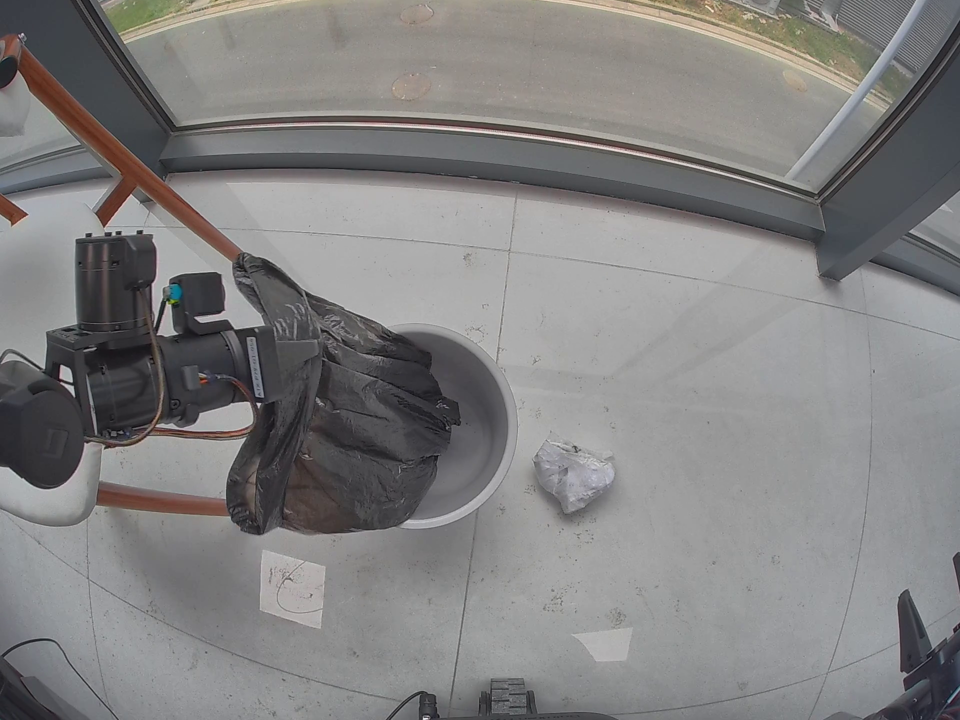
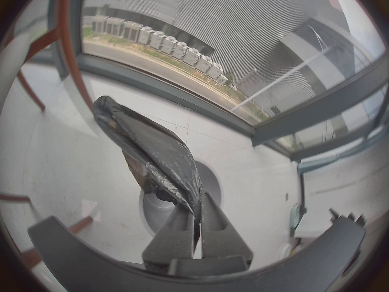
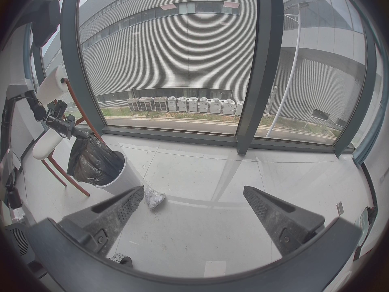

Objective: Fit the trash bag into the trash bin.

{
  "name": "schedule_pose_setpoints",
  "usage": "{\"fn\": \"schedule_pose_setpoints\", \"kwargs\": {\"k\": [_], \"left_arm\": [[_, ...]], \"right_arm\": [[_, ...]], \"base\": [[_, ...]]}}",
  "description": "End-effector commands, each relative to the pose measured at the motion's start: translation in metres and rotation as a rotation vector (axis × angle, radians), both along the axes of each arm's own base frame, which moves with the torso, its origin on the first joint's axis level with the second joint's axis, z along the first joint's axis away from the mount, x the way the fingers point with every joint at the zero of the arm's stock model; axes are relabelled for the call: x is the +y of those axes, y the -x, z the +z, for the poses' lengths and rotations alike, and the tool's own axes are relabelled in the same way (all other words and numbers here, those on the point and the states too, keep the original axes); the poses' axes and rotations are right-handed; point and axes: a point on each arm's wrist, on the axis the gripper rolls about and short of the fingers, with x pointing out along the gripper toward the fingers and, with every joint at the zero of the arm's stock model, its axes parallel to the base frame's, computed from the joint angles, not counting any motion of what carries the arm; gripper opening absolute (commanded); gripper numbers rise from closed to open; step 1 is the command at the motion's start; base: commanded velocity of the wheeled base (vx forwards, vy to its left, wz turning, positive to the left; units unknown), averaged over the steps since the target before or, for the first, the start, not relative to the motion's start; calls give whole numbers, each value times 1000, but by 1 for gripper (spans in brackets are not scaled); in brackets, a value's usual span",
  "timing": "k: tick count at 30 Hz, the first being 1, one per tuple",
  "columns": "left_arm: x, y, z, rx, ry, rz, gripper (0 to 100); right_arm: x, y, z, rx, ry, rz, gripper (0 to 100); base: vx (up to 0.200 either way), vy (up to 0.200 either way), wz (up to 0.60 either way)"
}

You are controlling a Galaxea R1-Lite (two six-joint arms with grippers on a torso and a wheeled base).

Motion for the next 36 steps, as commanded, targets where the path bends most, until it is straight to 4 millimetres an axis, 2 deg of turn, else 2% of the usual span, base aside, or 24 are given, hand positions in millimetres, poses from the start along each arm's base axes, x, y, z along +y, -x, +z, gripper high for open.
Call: {"fn": "schedule_pose_setpoints", "kwargs": {"k": [1,6,11,17,18,19,21,22,23,25,30,36], "left_arm": [[-22,-19,-5,-41,-145,-94,0],[-29,-24,6,-98,-300,-183,0],[-31,-18,13,-132,-541,-332,0],[-38,-12,17,-221,-717,-480,0],[-43,-9,17,-253,-767,-533,0],[-45,-7,15,-262,-788,-559,0],[-53,0,12,-286,-832,-620,0],[-53,0,12,-286,-832,-620,0],[-62,7,7,-311,-867,-677,0],[-73,15,1,-331,-905,-731,0],[-87,28,-9,-339,-953,-793,0],[-91,35,-14,-332,-967,-812,0]], "right_arm": [[0,-1,-5,8,0,-1,100],[0,-1,-5,10,0,1,100],[1,0,-5,6,29,35,100],[1,0,-2,-11,26,47,100],[1,7,31,-125,-5,82,100],[1,8,53,-152,-33,104,100],[1,-14,78,-54,-84,164,100],[1,-14,78,-54,-84,164,100],[2,-24,97,-26,-131,248,100],[4,-34,110,24,-208,307,100],[20,-72,127,199,-346,409,100],[40,-115,140,355,-384,475,100]], "base": [[0,0,0],[0,0,0],[0,0,0],[0,0,0],[0,0,0],[0,0,0],[0,0,0],[0,0,0],[0,0,0],[0,0,0],[0,0,0],[0,0,0]]}}
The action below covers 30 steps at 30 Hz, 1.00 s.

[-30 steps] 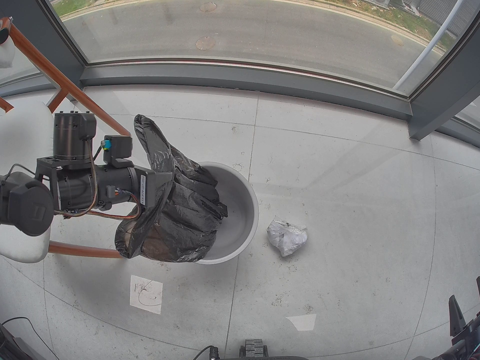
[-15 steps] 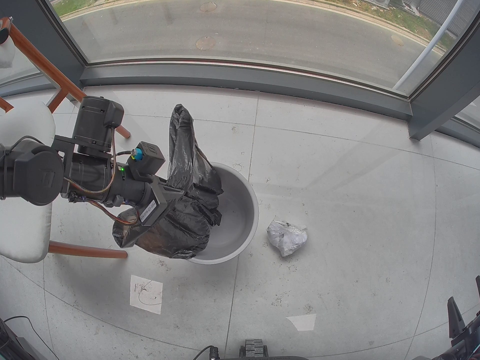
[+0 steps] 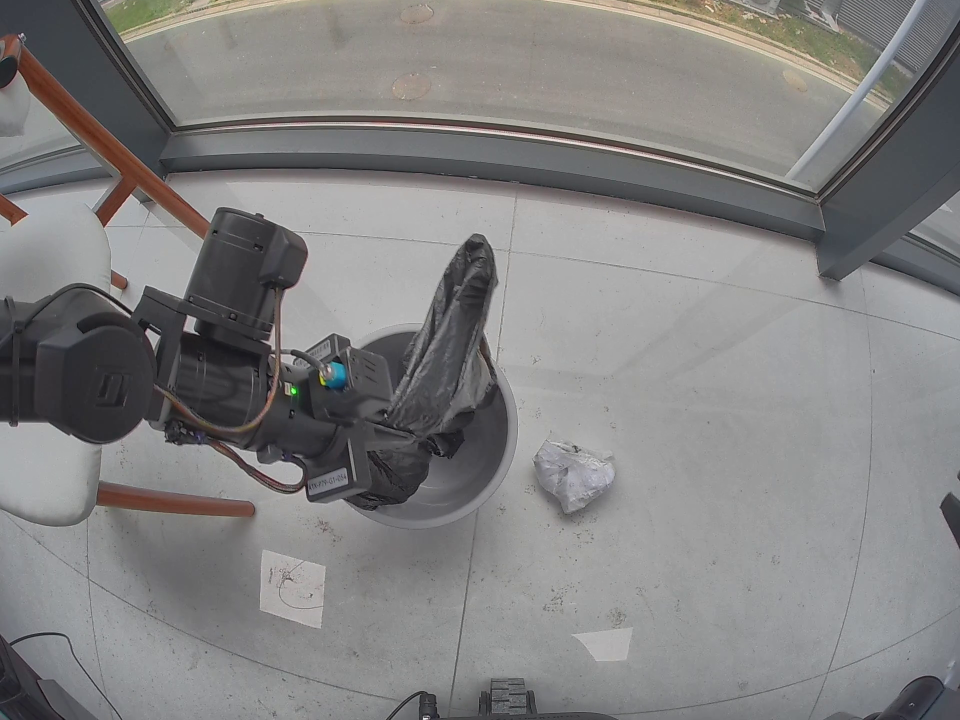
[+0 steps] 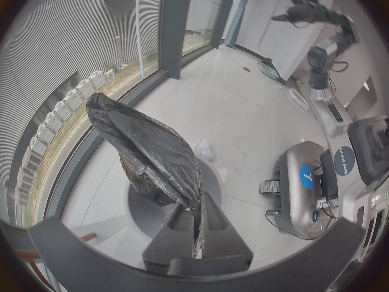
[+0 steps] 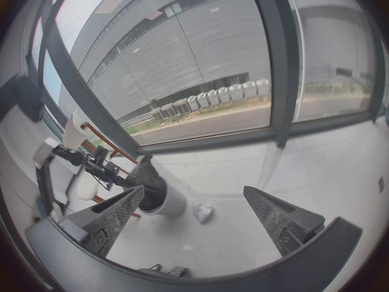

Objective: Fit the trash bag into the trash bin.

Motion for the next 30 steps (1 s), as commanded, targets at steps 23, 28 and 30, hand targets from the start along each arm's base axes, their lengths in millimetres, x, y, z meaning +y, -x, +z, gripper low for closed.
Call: {"fn": "schedule_pose_setpoints", "kwargs": {"k": [23,28,30], "left_arm": [[-24,18,-12,-82,-60,-66,0],[-32,17,-20,-62,-73,-85,0],[-33,16,-22,-59,-76,-85,0]], "right_arm": [[119,-194,21,477,66,255,100],[141,-208,20,484,81,292,100],[148,-212,16,492,94,293,100]], "base": [[0,0,0],[0,0,0],[0,0,0]]}}
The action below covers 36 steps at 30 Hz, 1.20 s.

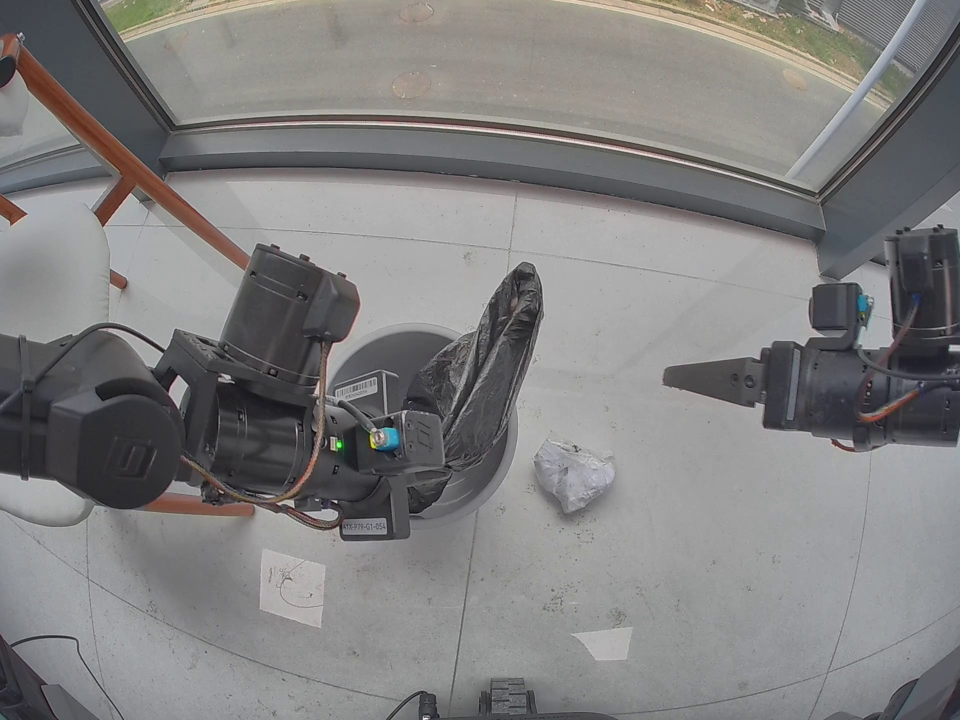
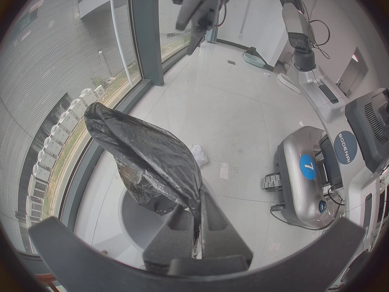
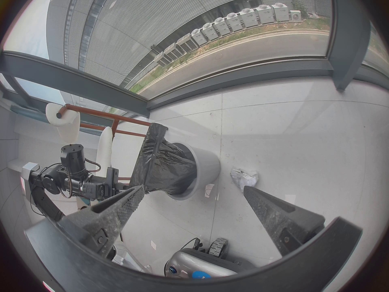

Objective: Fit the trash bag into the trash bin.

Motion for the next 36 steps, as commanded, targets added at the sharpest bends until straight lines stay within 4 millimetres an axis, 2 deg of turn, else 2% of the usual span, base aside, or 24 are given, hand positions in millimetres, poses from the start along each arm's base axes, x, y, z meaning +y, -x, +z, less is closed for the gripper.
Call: {"fn": "schedule_pose_setpoints", "kwargs": {"k": [1,5,6,13,17,26,36], "left_arm": [[-6,-4,-9,22,-16,-8,0],[-8,-5,-10,8,-7,-7,0],[-8,-6,-10,0,-3,1,0],[-9,-7,-12,4,-6,6,0],[-9,-7,-12,3,-7,7,0],[-9,-8,-12,5,-5,9,0],[-9,-9,-11,8,5,53,0]], "right_arm": [[28,-21,-18,48,44,32,100],[40,-29,-22,46,53,37,100],[50,-34,-18,32,46,51,100],[80,-54,-15,-8,47,47,100],[91,-58,-15,-12,47,60,100],[99,-66,-23,-9,61,49,100],[94,-70,-27,-10,98,-14,100]], "base": [[0,0,0],[0,0,0],[0,0,0],[0,0,0],[0,0,0],[0,0,0],[0,0,0]]}}
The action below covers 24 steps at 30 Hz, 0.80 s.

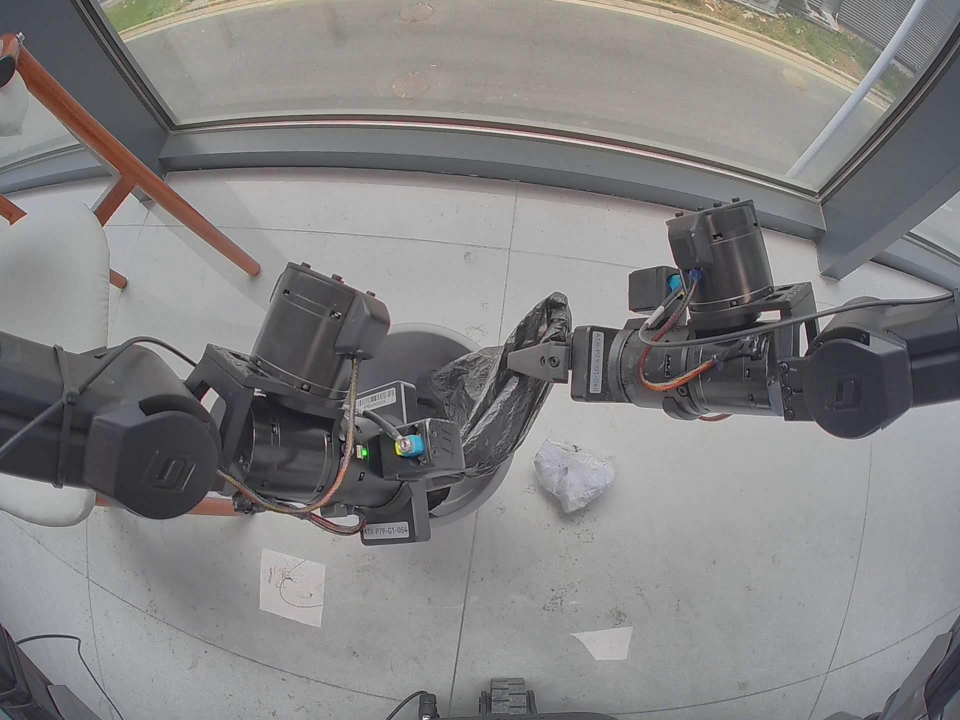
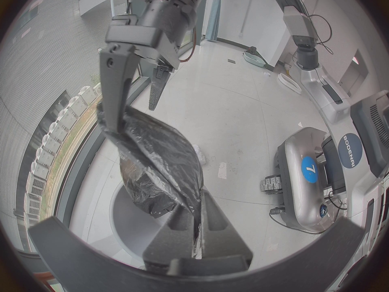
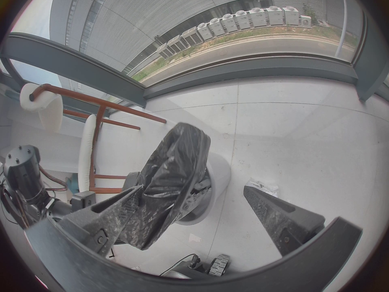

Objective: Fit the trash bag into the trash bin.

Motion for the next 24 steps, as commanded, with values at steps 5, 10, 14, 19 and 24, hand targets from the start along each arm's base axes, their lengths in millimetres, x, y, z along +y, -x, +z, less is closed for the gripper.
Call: {"fn": "schedule_pose_setpoints", "kwargs": {"k": [5,10,14,19,24], "left_arm": [[-1,-4,3,-53,15,37,0],[0,-6,3,-86,5,79,0],[1,-6,3,-87,4,113,0],[2,-6,2,-109,-3,154,0],[0,-7,2,-125,45,223,0]], "right_arm": [[-1,3,0,8,11,-2,100],[-5,9,1,44,37,-4,100],[-7,12,0,73,60,-3,100],[-10,12,-1,80,66,-9,100],[-11,15,-12,126,101,-7,100]], "base": [[0,0,0],[0,0,0],[0,0,0],[0,0,0],[0,0,0]]}}
